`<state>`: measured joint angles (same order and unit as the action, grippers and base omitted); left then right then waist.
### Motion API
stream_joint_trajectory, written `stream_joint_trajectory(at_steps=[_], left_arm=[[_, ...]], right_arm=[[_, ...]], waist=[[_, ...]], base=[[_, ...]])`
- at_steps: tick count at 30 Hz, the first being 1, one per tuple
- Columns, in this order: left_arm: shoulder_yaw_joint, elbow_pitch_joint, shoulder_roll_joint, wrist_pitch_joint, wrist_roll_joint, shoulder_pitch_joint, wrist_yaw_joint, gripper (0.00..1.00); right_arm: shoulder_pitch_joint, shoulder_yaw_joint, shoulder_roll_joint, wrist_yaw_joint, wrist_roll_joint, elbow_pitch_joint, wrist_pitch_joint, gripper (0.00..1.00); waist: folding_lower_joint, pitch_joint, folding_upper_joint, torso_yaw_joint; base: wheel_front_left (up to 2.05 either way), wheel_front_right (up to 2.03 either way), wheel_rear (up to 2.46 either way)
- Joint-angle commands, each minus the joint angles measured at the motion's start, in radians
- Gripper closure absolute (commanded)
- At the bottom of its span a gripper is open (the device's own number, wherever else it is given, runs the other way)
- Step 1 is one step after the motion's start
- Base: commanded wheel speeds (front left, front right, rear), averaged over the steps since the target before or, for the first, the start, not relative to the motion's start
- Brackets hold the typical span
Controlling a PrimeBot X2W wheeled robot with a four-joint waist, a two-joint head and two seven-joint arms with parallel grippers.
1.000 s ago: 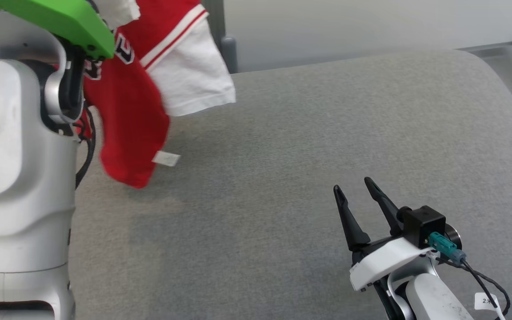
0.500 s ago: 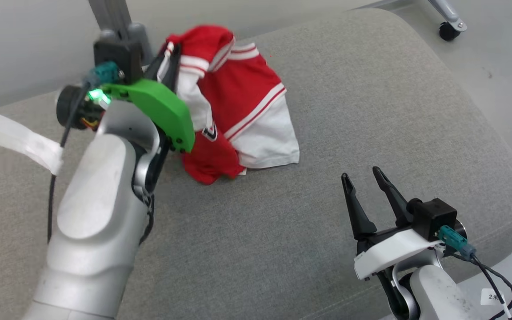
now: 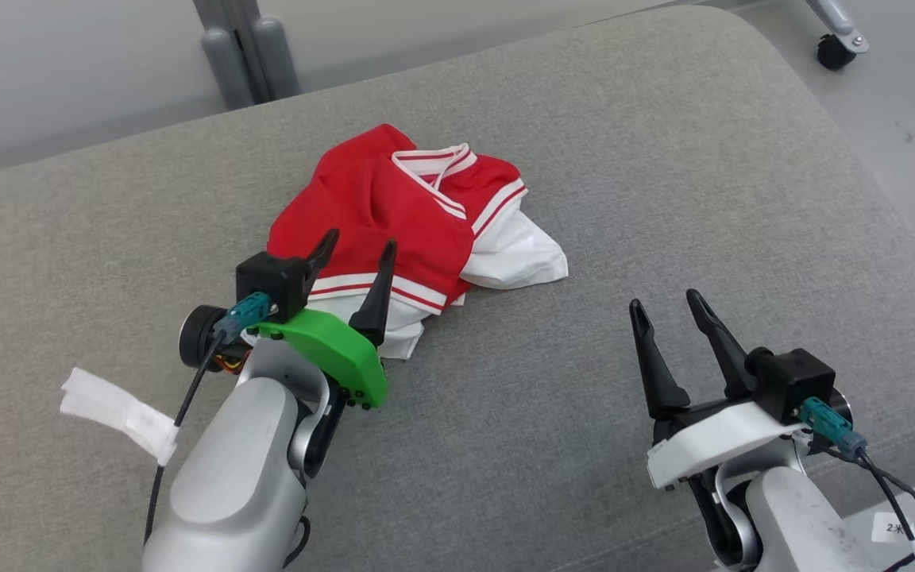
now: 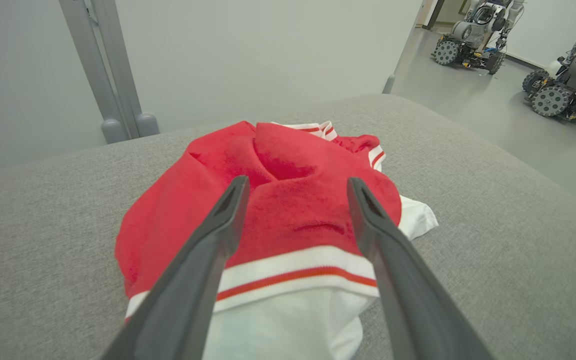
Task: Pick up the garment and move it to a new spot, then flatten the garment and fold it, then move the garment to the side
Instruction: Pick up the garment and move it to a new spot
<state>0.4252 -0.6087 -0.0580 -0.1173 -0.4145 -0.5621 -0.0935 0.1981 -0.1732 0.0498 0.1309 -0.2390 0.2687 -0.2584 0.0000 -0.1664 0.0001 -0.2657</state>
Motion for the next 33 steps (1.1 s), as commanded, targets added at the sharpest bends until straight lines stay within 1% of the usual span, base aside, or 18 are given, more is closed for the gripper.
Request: stream_joint_trajectory(at_steps=[1,4,7,12,14,18,20,24,26,33], left_arm=[[-0.012,0.015,-0.005,-0.047,-0.007,0.026,-0.001,0.0],[-0.046,0.056,-0.016,-0.115,-0.017,0.055,0.013,0.0],[-0.093,0.124,-0.037,-0.141,-0.019,0.106,0.031,0.0],[-0.178,0.261,-0.074,-0.148,0.006,0.222,0.053,0.0],[-0.219,0.312,-0.082,-0.148,0.024,0.294,0.064,0.0],[-0.28,0.369,-0.091,-0.147,0.048,0.409,0.071,0.0],[-0.304,0.387,-0.088,-0.147,0.059,0.458,0.07,0.0],[-0.336,0.408,-0.078,-0.147,0.068,0.538,0.04,0.0],[-0.351,0.415,-0.072,-0.147,0.077,0.569,0.037,0.0],[-0.394,0.439,-0.05,-0.147,0.095,0.627,0.021,0.0]], right_arm=[[-0.013,0.011,0.001,0.0,0.009,0.001,-0.007,0.0],[-0.03,0.034,0.001,0.0,0.022,0.0,-0.006,0.0],[-0.041,0.043,0.001,0.0,0.036,-0.008,0.004,0.0],[-0.058,0.056,0.002,0.0,0.054,-0.02,0.023,0.0],[-0.068,0.065,0.002,0.0,0.061,-0.027,0.032,0.0],[-0.081,0.081,0.002,0.0,0.072,-0.038,0.045,0.0],[-0.089,0.087,0.002,0.0,0.076,-0.043,0.054,0.0],[-0.101,0.108,0.002,0.0,0.062,-0.052,0.058,0.0],[-0.108,0.115,0.001,0.0,0.06,-0.049,0.061,0.0],[-0.117,0.127,0.001,0.0,0.055,-0.042,0.062,0.0]], waist=[[0.0,0.032,-0.0001,0.039],[0.0,0.056,-0.0001,0.072],[0.0,0.08,-0.0001,0.102],[0.0,0.114,-0.0001,0.146],[0.0,0.13,-0.0001,0.163],[0.0,0.151,-0.0001,0.187],[0.0,0.157,-0.0001,0.195],[0.0,0.169,-0.0001,0.215],[0.0,0.174,-0.0001,0.22],[0.0,0.18,-0.0001,0.228]], base=[[0.0,0.0,0.0],[0.0,0.0,0.0],[0.0,0.0,0.0],[0.0,0.0,0.0],[0.0,0.0,0.0],[0.0,0.0,0.0],[0.0,0.0,0.0],[0.0,0.0,0.0],[0.0,0.0,0.0],[0.0,0.0,0.0]])
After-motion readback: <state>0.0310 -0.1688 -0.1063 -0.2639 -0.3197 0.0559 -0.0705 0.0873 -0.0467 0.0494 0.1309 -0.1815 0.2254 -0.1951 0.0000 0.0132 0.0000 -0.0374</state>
